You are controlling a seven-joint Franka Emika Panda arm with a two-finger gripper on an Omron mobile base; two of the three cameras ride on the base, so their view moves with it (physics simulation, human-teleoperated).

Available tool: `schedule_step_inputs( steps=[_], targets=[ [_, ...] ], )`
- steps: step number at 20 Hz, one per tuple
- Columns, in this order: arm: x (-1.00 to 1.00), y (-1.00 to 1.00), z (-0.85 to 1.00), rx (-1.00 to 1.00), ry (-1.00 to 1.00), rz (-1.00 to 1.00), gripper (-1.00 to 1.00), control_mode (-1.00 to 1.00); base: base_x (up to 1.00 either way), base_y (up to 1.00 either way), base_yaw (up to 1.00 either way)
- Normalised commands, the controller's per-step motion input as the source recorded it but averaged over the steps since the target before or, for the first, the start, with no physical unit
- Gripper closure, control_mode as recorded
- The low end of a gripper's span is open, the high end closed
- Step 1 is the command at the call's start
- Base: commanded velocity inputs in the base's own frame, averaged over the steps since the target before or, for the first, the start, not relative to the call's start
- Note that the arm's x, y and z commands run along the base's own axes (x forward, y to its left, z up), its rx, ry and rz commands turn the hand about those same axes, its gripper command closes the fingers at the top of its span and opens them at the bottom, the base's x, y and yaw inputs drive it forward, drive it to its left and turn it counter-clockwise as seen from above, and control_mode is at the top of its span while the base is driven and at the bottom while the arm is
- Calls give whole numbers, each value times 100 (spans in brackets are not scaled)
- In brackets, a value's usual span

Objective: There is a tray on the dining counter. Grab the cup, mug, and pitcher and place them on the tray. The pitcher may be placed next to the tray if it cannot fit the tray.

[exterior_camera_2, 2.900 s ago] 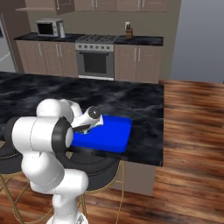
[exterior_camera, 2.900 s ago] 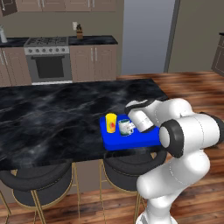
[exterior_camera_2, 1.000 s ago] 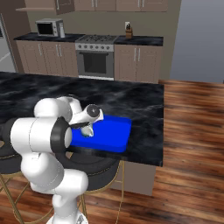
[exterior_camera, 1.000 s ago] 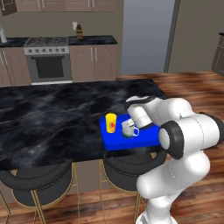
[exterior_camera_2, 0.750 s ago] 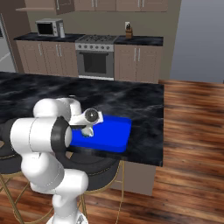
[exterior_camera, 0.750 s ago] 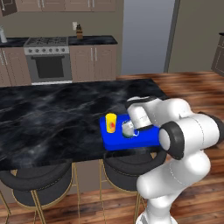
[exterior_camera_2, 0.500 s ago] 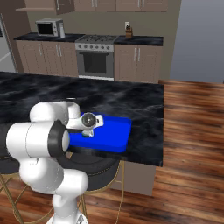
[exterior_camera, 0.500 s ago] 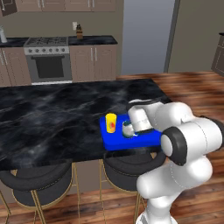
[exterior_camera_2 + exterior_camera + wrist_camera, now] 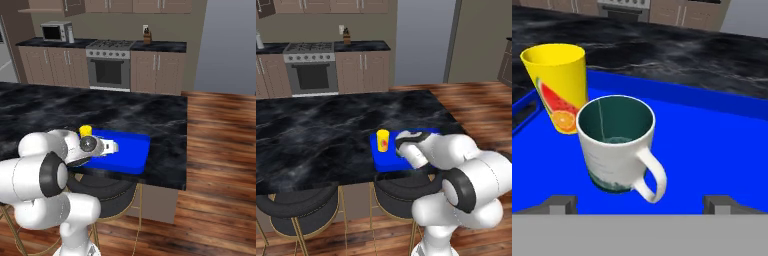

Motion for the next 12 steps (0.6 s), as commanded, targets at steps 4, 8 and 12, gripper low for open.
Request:
schedule_step_inputs(
  steps=[4, 8, 12],
  targets=[
    [18, -11, 99, 0, 25, -15, -100, -100, 0, 0, 0],
    [24, -1, 100, 0, 19, -10, -100, -100, 0, 0, 0],
    [23, 0, 100, 0, 12, -5, -100, -100, 0, 0, 0]
  ],
)
